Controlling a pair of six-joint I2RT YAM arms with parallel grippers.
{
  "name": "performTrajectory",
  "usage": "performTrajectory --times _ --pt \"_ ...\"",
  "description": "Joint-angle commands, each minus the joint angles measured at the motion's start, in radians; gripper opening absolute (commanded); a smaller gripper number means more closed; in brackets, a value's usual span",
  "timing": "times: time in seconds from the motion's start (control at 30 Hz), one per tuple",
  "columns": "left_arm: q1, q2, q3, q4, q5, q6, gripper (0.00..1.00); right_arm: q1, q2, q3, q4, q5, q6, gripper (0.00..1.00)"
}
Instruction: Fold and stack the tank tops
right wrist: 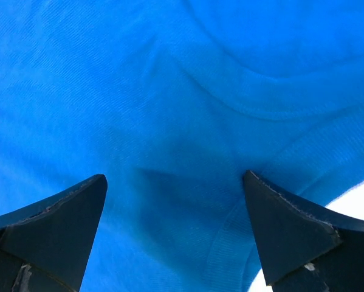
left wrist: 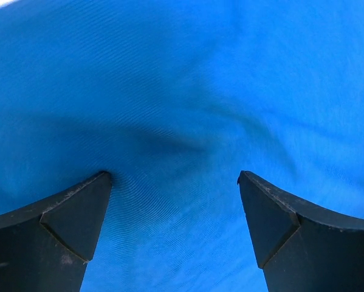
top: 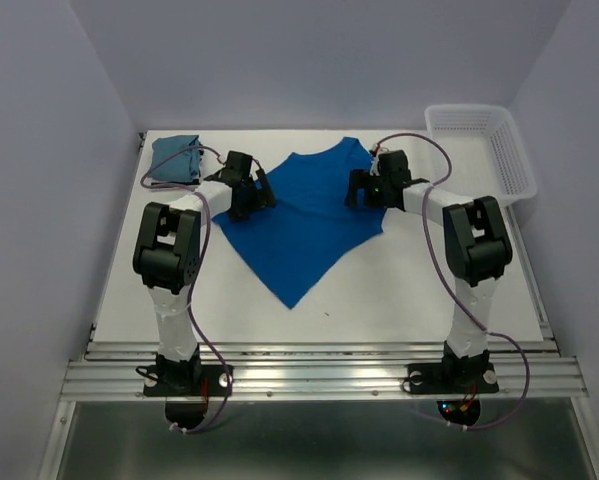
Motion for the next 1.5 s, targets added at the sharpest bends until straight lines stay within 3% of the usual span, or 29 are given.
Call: performTrajectory --times 0.0,0.23,0.37,0.67,0.8,0.9,1.03,1.23,1.47 --pt "0.010 0.083 0.091 -0.090 0.020 0.091 0.98 -0.017 -0.126 -0.309 0.084 0.094 0.183 1.00" --pt "0.006 0.103 0.168 -0.108 0.007 0.151 0.99 -0.006 -0.463 -0.732 0.140 0.183 0.398 1.00" --pt "0.007 0.123 0.199 -0.119 -0.007 0.163 0.99 0.019 -0.617 -0.859 0.146 0.113 0.421 1.00" --pt "-0.005 -0.015 0.141 -0.059 0.027 0.240 0.99 0.075 -0.806 -0.894 0.111 0.155 0.387 1.00" --pt "-0.053 -0.199 -0.035 -0.056 -0.042 0.188 0.99 0.075 -0.870 -0.826 0.022 0.301 0.395 1.00" --pt "-0.094 -0.366 -0.213 -0.084 -0.108 0.075 0.99 0.075 -0.921 -0.782 -0.061 0.410 0.429 1.00" --pt "-0.158 -0.605 -0.433 -0.159 -0.158 -0.134 0.99 0.040 -1.005 -0.810 -0.095 0.447 0.462 1.00" --pt "-0.238 -0.821 -0.713 -0.261 -0.079 -0.333 0.99 -0.040 -1.041 -0.838 -0.138 0.467 0.450 1.00" --pt "-0.264 -1.020 -0.853 -0.297 0.007 -0.496 0.99 -0.177 -1.005 -0.850 -0.136 0.405 0.446 1.00"
